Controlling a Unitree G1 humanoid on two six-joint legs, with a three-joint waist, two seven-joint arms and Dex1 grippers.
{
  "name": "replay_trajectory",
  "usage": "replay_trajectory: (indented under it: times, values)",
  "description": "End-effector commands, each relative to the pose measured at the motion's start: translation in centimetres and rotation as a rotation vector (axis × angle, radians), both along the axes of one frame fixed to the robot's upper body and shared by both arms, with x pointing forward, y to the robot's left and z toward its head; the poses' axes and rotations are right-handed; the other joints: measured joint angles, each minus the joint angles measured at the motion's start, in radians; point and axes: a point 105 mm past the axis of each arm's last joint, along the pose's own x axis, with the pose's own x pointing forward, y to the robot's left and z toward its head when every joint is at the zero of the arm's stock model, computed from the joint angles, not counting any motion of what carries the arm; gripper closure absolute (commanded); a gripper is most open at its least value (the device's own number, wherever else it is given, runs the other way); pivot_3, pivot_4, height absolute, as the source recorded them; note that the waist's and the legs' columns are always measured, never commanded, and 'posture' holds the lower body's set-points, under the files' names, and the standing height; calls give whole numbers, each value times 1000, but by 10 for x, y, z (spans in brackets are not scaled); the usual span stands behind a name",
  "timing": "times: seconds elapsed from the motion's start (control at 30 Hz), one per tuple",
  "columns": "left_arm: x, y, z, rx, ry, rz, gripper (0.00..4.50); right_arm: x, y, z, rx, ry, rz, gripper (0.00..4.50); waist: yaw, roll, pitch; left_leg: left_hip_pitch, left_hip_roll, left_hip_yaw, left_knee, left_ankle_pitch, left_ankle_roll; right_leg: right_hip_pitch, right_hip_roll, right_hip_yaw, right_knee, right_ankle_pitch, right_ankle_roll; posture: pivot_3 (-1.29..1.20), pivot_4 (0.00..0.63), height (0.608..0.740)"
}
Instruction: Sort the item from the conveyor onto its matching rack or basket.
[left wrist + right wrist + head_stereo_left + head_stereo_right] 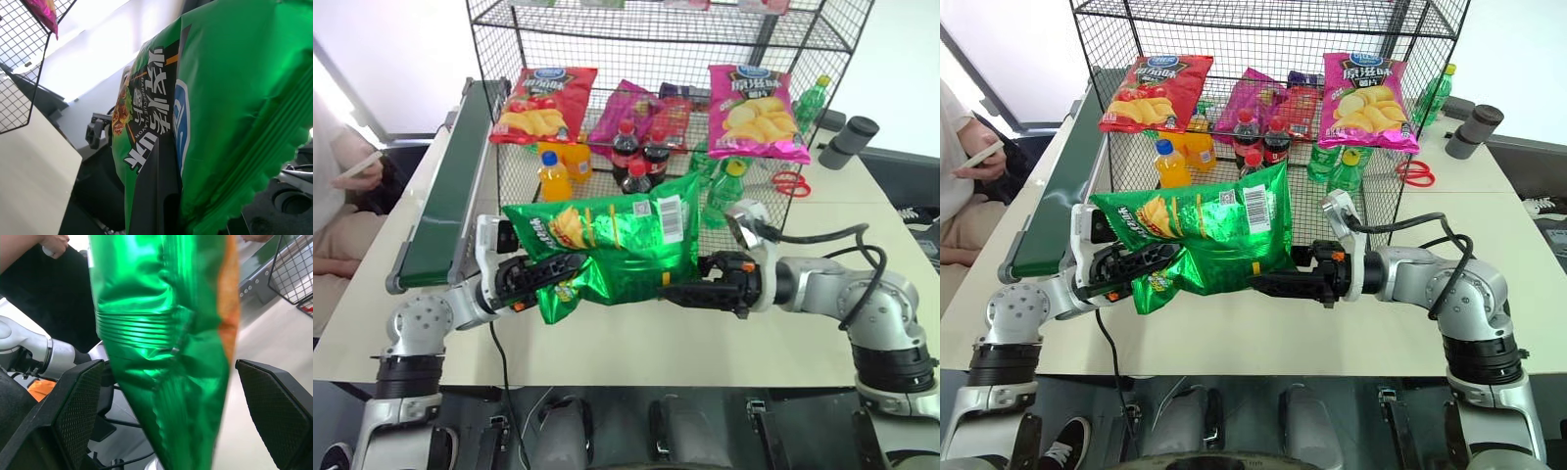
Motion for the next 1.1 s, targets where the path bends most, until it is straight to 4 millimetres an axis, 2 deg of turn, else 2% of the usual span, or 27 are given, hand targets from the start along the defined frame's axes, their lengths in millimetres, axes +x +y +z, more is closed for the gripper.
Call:
replay_trajectory:
  times: [0.03, 0.07, 0.17, 0.4, 0.5, 0.57, 0.63, 0.73, 0.83, 0.97, 1.03, 1.1]
  values:
    - [-1, -1, 7, -10, -55, -6, 4500, -3, 3, 8, 13, -19, 27, 541, 1, 0, 0, 0, 0, 0, 0, 0, 0, 0, 0, 0, 0, 0, 0, 0, 150, 740]
    - [0, -1, 6, -5, -64, 1, 4500, -2, 3, 8, 10, -20, 25, 860, 1, 0, 0, 0, 0, 0, 0, 0, 0, 0, 0, 0, 0, 0, 0, 0, 150, 740]
    - [2, -1, 6, 6, -91, 24, 4500, -2, 3, 8, 12, -17, 19, 2332, 1, 0, 0, 0, 0, 0, 0, 0, 0, 0, 0, 0, 0, 0, 0, 0, 150, 740]
    - [3, 2, 4, 27, -108, 31, 4500, -3, 5, 6, 12, -7, 27, 2332, 1, 0, 0, 0, 0, 0, 0, 0, 0, 0, 0, 0, 0, 0, 0, 0, 150, 740]
    - [4, 2, 3, 34, -119, 42, 4500, -2, 5, 6, 8, -7, 22, 3202, 0, 0, 0, 0, 0, 0, 0, 0, 0, 0, 0, 0, 0, 0, 0, 0, 150, 740]
    - [5, 3, 3, 41, -125, 52, 4500, -1, 5, 6, 10, -11, 18, 4008, 0, 0, 0, 0, 0, 0, 0, 0, 0, 0, 0, 0, 0, 0, 0, 0, 150, 740]
    - [7, 5, 1, 44, -86, 59, 4500, -1, 4, 6, 5, -19, 13, 4125, 1, 0, 0, 0, 0, 0, 0, 0, 0, 0, 0, 0, 0, 0, 0, 0, 150, 740]
    - [8, 7, -1, 68, -109, 87, 3582, 3, 3, 5, -5, -38, -10, 4125, 1, 0, 0, 0, 0, 0, 0, 0, 0, 0, 0, 0, 0, 0, 0, 0, 150, 740]
    - [9, 10, -2, 74, -115, 108, 2091, 5, 1, 5, -9, -56, -23, 4125, 0, 0, 0, 0, 0, 0, 0, 0, 0, -1, 0, 0, 0, 0, 0, 0, 150, 740]
    - [11, 27, -8, 113, -127, 189, 24, 16, -9, 4, -67, -143, -110, 4126, -1, 0, 0, -1, 0, 0, 0, 0, 0, -1, 0, 0, 0, 0, 0, 0, 150, 740]
    - [14, 34, -15, 166, -161, 260, 0, 24, -16, 10, -86, -196, -181, 4126, -1, 0, 0, -1, 0, 0, -1, 0, 0, -1, 0, 0, 0, 0, 0, 0, 150, 740]
    - [21, 40, -22, 237, -207, 358, 0, 32, -22, 11, -179, -321, -241, 4126, 0, 0, 0, -1, 0, 0, -1, 0, 0, -1, -1, 0, -1, 0, 0, 0, 150, 740]
